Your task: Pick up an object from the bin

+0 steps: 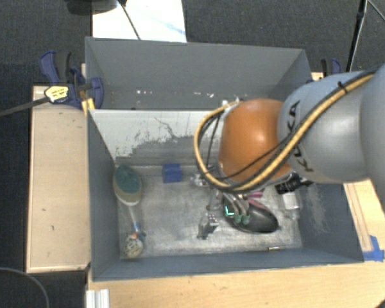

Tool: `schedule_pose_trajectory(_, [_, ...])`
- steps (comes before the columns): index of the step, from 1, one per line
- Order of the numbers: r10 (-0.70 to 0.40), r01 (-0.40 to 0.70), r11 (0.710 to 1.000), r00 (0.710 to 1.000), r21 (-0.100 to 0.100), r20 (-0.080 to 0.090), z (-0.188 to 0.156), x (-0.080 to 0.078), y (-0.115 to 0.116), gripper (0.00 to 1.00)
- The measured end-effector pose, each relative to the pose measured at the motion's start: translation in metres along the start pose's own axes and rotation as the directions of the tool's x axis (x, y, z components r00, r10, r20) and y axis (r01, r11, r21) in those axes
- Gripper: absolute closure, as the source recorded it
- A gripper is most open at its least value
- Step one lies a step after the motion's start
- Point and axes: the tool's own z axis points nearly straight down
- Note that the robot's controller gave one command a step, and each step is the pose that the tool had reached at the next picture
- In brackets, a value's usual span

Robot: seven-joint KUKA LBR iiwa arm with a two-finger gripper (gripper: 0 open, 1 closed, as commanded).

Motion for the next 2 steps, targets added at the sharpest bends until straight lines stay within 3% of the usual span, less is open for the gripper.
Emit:
schedule_pose_trajectory(1, [-0.018, 0.018, 1.000, 1.000, 0.004, 0.008, 0.032, -0.037, -0.122, 0.00])
schedule_pose_trajectory(2, [-0.090, 0.090, 0.996, 0.996, 0.001, 0.016, 0.060, -0.060, -0.156, 0.00])
